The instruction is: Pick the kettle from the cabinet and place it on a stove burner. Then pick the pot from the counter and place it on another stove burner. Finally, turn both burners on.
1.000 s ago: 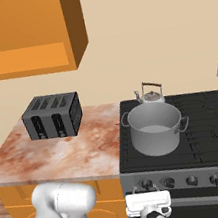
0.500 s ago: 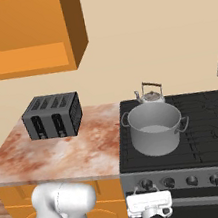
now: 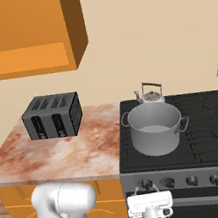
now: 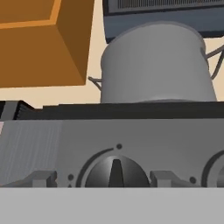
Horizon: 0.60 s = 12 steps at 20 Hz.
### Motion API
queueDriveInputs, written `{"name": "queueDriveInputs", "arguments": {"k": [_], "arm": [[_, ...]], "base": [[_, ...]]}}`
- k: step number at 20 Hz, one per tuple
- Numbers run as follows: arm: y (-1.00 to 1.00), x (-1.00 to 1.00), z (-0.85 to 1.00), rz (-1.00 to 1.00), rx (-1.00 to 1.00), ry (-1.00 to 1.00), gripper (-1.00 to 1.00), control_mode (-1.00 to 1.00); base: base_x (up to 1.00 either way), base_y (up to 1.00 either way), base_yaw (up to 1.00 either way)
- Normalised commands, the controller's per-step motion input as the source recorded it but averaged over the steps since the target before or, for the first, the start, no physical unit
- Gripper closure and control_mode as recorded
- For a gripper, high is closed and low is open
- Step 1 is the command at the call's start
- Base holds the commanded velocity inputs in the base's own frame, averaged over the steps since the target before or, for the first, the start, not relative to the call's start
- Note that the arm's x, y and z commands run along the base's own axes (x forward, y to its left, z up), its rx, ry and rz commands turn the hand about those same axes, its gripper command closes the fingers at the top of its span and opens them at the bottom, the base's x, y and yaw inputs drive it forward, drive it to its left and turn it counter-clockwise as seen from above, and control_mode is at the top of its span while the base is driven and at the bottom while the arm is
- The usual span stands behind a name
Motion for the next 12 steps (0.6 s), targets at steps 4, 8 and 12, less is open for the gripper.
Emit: {"name": "queueDriveInputs", "arguments": {"k": [4,8,12], "arm": [[0.0,0.25,0.0,0.0,-0.02,-0.01,-1.0,-1.0],[0.0,0.22,0.0,0.0,-0.02,-0.02,-1.0,-1.0],[0.0,0.08,0.03,0.0,-0.03,-0.05,-1.0,-1.0]], "base": [[0.0,0.0,0.0],[0.0,0.0,0.0],[0.0,0.0,0.0]]}}
